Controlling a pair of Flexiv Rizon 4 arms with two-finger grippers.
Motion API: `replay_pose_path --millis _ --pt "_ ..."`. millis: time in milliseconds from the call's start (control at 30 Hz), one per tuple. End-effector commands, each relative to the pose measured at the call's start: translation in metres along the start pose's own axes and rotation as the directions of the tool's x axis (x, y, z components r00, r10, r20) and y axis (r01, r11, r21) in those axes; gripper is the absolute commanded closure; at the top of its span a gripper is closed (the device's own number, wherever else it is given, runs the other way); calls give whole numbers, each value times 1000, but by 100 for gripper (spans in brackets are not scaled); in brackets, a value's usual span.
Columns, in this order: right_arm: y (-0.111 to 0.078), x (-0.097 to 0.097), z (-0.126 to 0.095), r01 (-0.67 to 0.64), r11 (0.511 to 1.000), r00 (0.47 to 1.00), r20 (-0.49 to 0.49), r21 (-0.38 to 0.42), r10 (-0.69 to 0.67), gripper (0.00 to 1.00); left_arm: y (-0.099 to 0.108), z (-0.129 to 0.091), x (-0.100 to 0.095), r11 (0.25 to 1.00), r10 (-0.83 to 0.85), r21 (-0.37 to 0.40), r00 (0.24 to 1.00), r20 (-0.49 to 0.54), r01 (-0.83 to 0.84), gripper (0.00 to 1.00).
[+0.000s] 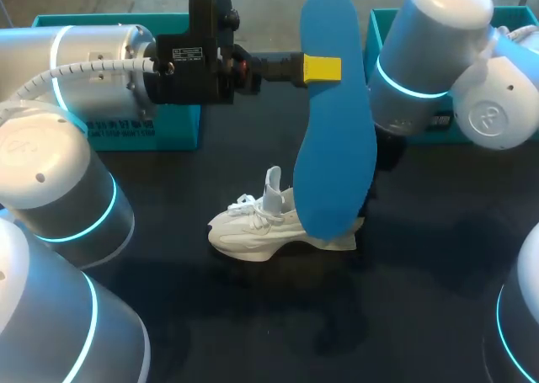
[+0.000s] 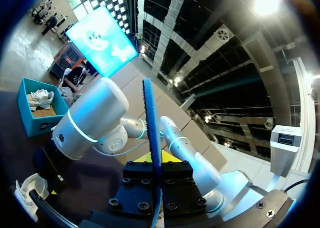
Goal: Take the shoe out of the shoebox, open the shoe tongue, remove and reinsert the insole, then place the shoe into the shoebox
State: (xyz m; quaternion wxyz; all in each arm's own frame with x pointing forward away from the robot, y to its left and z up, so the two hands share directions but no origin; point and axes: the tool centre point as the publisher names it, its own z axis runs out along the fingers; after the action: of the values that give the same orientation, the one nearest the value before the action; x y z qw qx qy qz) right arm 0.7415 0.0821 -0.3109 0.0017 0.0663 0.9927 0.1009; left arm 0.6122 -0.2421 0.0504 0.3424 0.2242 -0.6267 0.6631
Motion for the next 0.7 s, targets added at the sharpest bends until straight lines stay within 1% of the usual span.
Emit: replay_pose_path --millis 33,67,133,167,333,500,700 --pt "-1 1 0 0 1000 1000 2 -1 0 0 2 0 0 1000 0 4 1000 -1 0 100" --pt "-1 1 0 0 1000 1000 2 -1 0 0 2 0 0 1000 0 4 1000 -1 0 100" --pt "7 -1 -7 -17 1000 999 45 -22 18 0 2 0 0 1000 0 4 1000 -1 0 100" --pt "11 -3 -9 -24 1000 998 58 -20 25 0 2 0 0 1000 0 4 1000 -1 0 100" --pt "24 -13 -13 -34 999 996 76 -31 37 0 2 0 0 1000 0 4 1000 -1 0 100" --pt "28 -29 1 12 999 999 54 -48 -9 0 2 0 0 1000 0 4 1000 -1 0 100" --pt "39 -44 24 82 994 996 25 -75 -81 0 2 0 0 1000 0 4 1000 -1 0 100"
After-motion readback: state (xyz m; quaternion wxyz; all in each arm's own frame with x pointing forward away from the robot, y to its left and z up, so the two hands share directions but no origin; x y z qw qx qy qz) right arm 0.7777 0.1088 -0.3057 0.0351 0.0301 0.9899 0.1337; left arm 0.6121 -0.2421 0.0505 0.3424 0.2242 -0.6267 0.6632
